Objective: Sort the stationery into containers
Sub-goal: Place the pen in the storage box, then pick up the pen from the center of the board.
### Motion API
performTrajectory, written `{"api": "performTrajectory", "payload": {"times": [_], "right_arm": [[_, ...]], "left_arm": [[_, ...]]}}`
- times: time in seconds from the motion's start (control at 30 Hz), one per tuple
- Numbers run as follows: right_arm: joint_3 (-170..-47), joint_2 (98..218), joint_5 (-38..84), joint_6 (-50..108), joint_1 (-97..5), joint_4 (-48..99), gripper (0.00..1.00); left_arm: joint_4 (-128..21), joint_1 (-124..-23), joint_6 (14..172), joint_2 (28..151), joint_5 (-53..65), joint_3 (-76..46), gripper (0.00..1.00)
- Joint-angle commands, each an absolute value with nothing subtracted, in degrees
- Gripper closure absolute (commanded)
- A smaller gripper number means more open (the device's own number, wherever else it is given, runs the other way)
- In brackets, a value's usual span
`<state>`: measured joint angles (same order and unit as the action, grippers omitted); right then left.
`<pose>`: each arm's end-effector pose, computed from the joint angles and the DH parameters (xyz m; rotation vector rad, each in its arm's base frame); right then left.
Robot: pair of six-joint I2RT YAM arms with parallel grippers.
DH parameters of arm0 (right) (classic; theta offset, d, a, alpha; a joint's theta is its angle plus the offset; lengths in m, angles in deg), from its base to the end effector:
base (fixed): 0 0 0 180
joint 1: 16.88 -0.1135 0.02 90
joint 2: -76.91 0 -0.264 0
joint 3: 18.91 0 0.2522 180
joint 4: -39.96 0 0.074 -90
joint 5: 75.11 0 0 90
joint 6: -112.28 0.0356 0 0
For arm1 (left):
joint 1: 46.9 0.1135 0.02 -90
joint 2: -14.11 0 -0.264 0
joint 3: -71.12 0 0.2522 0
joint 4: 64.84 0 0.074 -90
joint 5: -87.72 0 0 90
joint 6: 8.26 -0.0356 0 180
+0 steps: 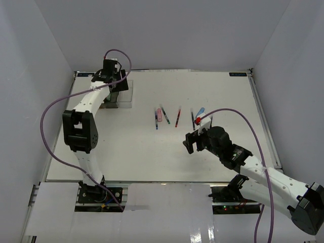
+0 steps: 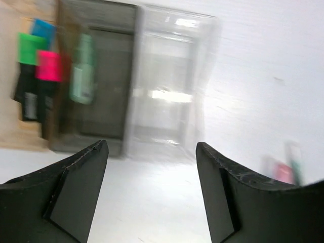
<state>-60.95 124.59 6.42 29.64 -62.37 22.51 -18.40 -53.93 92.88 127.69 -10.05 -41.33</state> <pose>0.1395 0.1345 0.2411 -0.5594 1.9175 0.4544 0.4487 -0.0505 0.2698 -0.1487 2.3865 0.0138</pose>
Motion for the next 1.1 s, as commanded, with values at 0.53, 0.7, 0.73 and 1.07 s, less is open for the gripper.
{"api": "performTrajectory", "payload": {"times": [0.53, 0.7, 0.73, 1.07], "right_arm": [[-60.54, 119.80, 5.84, 31.34, -62.40, 21.63, 0.09], [-60.54, 119.54, 5.75, 31.34, -62.49, 21.54, 0.09], [-60.54, 119.54, 5.66, 31.34, -62.49, 21.54, 0.09], [-60.10, 119.45, 5.40, 31.34, -62.49, 21.54, 0.09]], "left_arm": [[-20.59, -83.81, 120.94, 127.56, -18.89, -32.72, 0.44], [-20.58, -83.90, 120.94, 131.18, -18.72, -34.31, 0.47], [-20.58, -83.90, 120.94, 131.70, -18.63, -34.74, 0.48], [-20.50, -83.90, 120.77, 135.22, -19.94, -36.15, 0.50]]}}
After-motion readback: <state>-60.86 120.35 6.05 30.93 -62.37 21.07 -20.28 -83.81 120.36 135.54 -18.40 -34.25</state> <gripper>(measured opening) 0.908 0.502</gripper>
